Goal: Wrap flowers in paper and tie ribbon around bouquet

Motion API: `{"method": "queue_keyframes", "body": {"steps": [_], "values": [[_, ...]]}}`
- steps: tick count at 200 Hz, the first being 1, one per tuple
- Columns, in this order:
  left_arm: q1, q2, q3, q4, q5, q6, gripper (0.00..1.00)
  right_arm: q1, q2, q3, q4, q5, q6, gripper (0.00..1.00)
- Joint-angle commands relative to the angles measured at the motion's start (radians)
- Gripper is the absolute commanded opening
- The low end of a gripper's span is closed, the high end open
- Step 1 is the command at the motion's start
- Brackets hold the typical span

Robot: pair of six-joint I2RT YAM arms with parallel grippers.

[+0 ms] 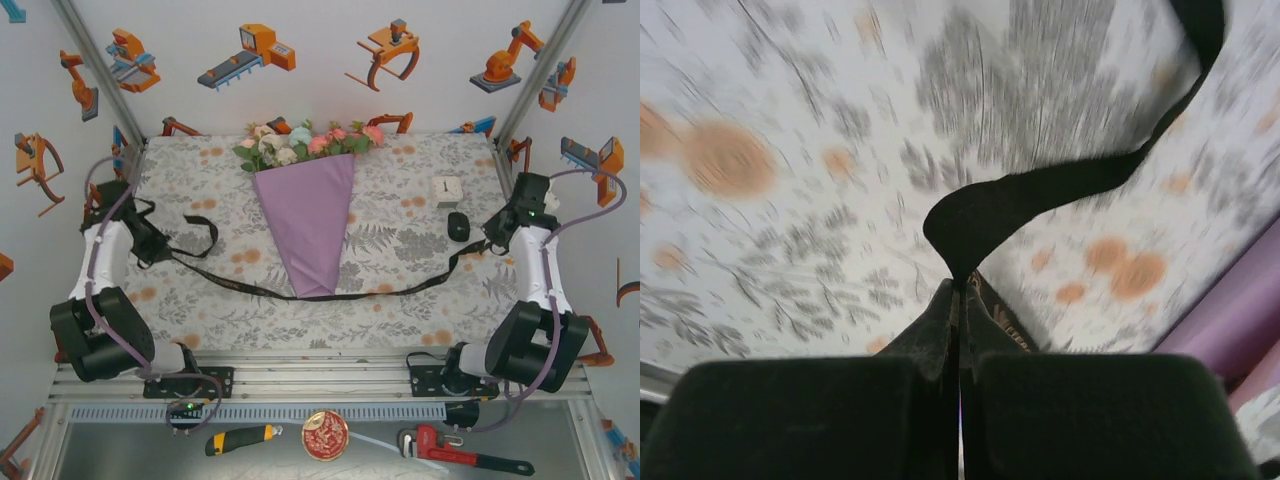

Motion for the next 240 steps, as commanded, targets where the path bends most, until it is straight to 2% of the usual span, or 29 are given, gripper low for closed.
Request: {"method": "queue_keyframes", "body": {"steps": [1, 37, 82, 115, 143, 168, 170, 181, 191, 197, 219, 240], "values": [[0.07, 0.034, 0.101, -0.013, -0.072, 0.045, 0.0, -0.003, -0.031, -0.041, -0.037, -0.009, 0.022, 0.0], [0.094, 0.105, 0.146, 0.039, -0.013, -0.005, 0.0, 0.003, -0.051, -0.104, -0.038, -0.027, 0.037, 0.0], [0.095, 0.14, 0.101, 0.116, 0.004, -0.032, 0.0, 0.022, -0.027, -0.15, 0.024, -0.075, -0.001, 0.0], [0.101, 0.241, 0.24, 0.096, 0.013, 0.014, 0.0, 0.064, 0.06, -0.071, 0.028, -0.104, -0.01, 0.0], [0.1, 0.303, 0.32, 0.134, 0.058, -0.016, 0.0, 0.123, 0.095, -0.063, 0.031, -0.08, 0.012, 0.0], [0.08, 0.351, 0.368, 0.153, 0.106, -0.034, 0.0, 0.131, 0.114, -0.071, 0.029, -0.074, 0.016, 0.0], [0.076, 0.355, 0.37, 0.152, 0.108, -0.035, 0.0, 0.131, 0.116, -0.07, 0.029, -0.075, 0.013, 0.03], [0.055, 0.358, 0.37, 0.15, 0.119, -0.038, 0.08, 0.131, 0.127, -0.049, 0.014, -0.079, -0.01, 0.23], [0.035, 0.339, 0.352, 0.152, 0.121, -0.046, 0.23, 0.131, 0.13, -0.017, -0.02, -0.075, -0.022, 0.4], [0.023, 0.321, 0.335, 0.157, 0.12, -0.049, 0.33, 0.131, 0.126, 0.003, -0.039, -0.07, -0.022, 0.46], [0.002, 0.206, 0.259, 0.159, 0.131, -0.074, 0.55, 0.136, 0.069, 0.041, -0.05, -0.117, -0.024, 0.56], [-0.028, 0.067, 0.187, 0.12, 0.167, -0.137, 0.67, 0.209, 0.016, 0.043, -0.029, -0.208, -0.017, 0.6]]}}
